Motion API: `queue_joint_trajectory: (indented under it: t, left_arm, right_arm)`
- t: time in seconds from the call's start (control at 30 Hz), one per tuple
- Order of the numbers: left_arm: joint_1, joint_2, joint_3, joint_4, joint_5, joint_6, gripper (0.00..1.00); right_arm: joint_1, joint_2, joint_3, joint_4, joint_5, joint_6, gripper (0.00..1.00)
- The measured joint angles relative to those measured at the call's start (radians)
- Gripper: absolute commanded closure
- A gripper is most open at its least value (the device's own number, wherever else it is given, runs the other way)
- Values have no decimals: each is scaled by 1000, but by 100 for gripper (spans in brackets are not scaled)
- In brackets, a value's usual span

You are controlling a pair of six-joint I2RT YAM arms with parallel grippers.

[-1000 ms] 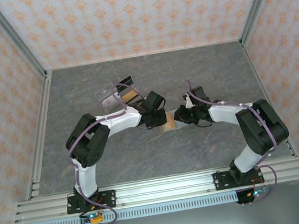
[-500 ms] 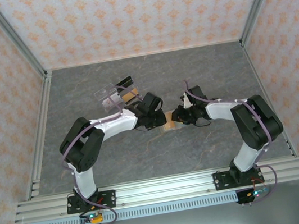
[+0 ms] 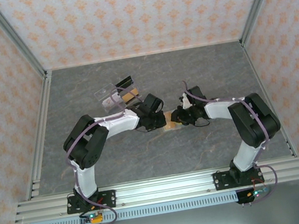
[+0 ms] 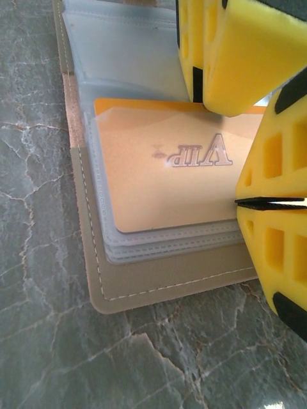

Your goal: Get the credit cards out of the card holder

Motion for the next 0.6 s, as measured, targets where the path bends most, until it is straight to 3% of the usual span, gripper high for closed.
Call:
queue_joint_trajectory:
  t: [0.23, 0.47, 0.6]
  left_arm:
    - [9, 1, 0, 0, 3, 0, 92]
    - [25, 1, 0, 5, 6, 0, 92]
    - [28, 1, 0, 7, 16, 1, 89]
  right_arm:
    - [-6, 10, 0, 19, -18, 5, 86]
    - [-8, 10, -10, 46, -27, 7, 99]
    - [-8, -9, -23, 52, -25, 7, 100]
